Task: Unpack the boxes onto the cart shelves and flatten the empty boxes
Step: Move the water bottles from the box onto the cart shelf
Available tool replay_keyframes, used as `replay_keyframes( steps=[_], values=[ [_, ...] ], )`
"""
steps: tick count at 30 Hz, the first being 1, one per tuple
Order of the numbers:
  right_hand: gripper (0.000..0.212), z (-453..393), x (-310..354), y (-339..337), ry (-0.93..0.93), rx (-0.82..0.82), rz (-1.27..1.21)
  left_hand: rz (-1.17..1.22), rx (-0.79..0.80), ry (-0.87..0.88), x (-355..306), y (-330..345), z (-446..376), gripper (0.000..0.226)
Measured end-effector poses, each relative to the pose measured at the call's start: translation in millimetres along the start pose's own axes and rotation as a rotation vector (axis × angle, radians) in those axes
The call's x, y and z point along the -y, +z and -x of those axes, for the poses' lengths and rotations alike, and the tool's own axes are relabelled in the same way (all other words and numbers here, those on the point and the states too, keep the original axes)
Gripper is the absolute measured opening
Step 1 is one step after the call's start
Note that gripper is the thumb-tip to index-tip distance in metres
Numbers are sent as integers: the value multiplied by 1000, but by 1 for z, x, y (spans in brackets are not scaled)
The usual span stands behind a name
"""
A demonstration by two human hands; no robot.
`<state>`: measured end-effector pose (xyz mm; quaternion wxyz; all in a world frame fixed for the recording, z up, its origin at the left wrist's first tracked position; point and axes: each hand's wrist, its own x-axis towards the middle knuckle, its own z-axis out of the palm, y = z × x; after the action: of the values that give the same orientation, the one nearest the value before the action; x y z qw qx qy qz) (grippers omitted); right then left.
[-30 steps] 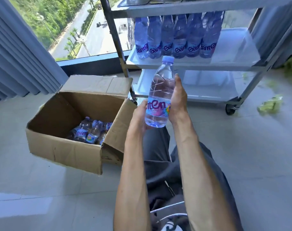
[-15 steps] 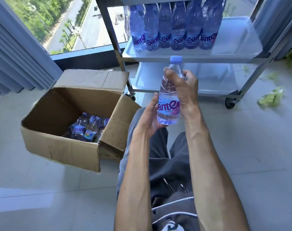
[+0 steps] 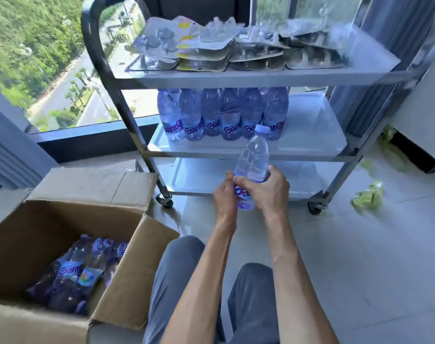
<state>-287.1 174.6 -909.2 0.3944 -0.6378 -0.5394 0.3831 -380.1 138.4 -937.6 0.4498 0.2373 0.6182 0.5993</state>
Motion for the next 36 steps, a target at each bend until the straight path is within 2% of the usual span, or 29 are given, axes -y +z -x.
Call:
replay_keyframes(
  steps=[1, 2, 4, 6, 8, 13, 21, 24, 26, 31, 36],
  values=[
    [57, -13, 2, -3, -26, -77, 17, -56, -41, 36, -5, 12, -12, 25],
    [57, -23, 4, -8, -59, -134, 24, -127, -90, 55, -9, 21, -27, 27],
    [53, -49, 9, -18, -93, -300, 37, -265, -185, 79, -24, 39, -57, 60],
    [44, -76, 19, -25, -96, -412, -17, -287, -236, 158, -43, 57, -86, 78],
    [38, -103, 20, -28, -70, -471, -97, -320, -250, 251, -57, 77, -111, 84],
    [46, -165, 18, -25, -81, -570, -179, -432, -258, 227, -66, 120, -157, 104],
    [45, -209, -5, -6, -206, -467, -226, -510, -402, 277, -34, 126, -187, 120],
    [43, -214, -24, -5, -230, -399, -107, -594, -416, 277, -22, 124, -191, 122],
    [51, -217, -35, -4, -230, -391, -20, -636, -416, 282, -21, 128, -193, 124],
    [57, -242, -26, -2, -53, -429, -100, -680, -448, 291, -16, 130, -196, 120],
    [38, -276, -6, 2, -27, -340, -41, -677, -456, 283, -14, 131, -200, 119]
  ],
)
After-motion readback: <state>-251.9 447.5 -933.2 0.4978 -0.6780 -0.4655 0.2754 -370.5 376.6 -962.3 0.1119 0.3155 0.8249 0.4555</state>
